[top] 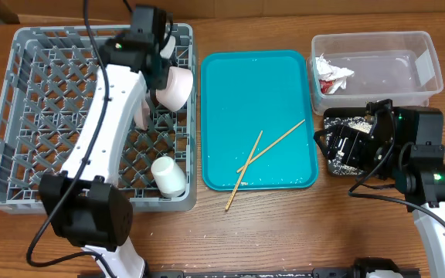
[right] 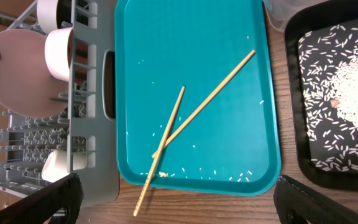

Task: Sort waste into correct bins and load items into the dishwasher
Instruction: 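Move left gripper to the tray and grasp one chopstick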

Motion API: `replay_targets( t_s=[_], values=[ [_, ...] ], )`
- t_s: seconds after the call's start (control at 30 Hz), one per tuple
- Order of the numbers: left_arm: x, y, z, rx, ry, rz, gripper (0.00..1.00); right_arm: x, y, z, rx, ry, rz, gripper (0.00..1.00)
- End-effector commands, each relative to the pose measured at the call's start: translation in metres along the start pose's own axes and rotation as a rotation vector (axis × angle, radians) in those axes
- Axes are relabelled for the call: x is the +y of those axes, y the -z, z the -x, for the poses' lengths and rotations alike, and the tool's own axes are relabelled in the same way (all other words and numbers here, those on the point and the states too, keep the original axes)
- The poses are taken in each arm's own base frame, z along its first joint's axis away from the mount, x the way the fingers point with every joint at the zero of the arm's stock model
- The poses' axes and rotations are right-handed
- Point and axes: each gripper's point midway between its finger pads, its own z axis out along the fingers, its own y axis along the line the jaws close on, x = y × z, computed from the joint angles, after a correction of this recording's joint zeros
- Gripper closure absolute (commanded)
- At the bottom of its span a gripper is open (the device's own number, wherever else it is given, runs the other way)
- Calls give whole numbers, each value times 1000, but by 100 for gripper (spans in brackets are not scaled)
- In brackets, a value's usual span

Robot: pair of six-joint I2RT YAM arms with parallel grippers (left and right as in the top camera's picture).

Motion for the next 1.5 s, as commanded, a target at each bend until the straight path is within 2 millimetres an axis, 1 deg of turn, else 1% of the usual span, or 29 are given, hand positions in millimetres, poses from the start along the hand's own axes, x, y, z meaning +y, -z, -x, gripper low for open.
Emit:
replay_targets(
  t_s=[0.0, 0.1, 0.23, 0.33, 0.43, 0.47, 0.53, 0.63, 0.8, 0.97, 1.03, 1.13, 1.2, 1.33, 1.47],
  values=[
    [-9, 56, 38, -148, 41, -152, 50, 1, 2, 3, -15, 9, -1, 0],
    [-4, 80, 49, -186, 48, -172, 49, 1, 2, 3, -15, 9, -1, 0],
    [2, 103, 55, -215, 55, -184, 49, 1, 2, 3, -15, 9, -1, 0],
    [-6, 114, 56, -225, 49, -248, 48, 1, 2, 3, -15, 9, -1, 0],
    [-27, 125, 53, -219, 30, -378, 49, 1, 2, 3, -15, 8, -1, 0],
    [-38, 129, 51, -212, 21, -440, 50, 1, 2, 3, -15, 9, -1, 0],
    [-61, 135, 44, -185, 1, -568, 55, 1, 2, 3, -15, 9, -1, 0],
    [-90, 135, 30, -132, -39, -664, 53, 1, 2, 3, -15, 9, -1, 0],
    [-148, 114, 0, -28, -139, -713, 54, 1, 2, 3, -15, 9, -1, 0],
    [-211, 86, -35, 61, -243, -752, 61, 1, 2, 3, -15, 9, -1, 0],
    [-231, 72, -47, 87, -275, -741, 63, 1, 2, 3, -15, 8, -1, 0],
    [-253, 42, -66, 143, -334, -653, 62, 1, 2, 3, -15, 8, -1, 0],
    [-264, 26, -80, 187, -369, -617, 62, 1, 2, 3, -15, 9, -1, 0],
    [-288, 0, -107, 281, -414, -610, 62, 1, 2, 3, -15, 9, -1, 0],
    [-295, -22, -130, 382, -384, -576, 67, 1, 2, 3, -15, 8, -1, 0]
  ],
)
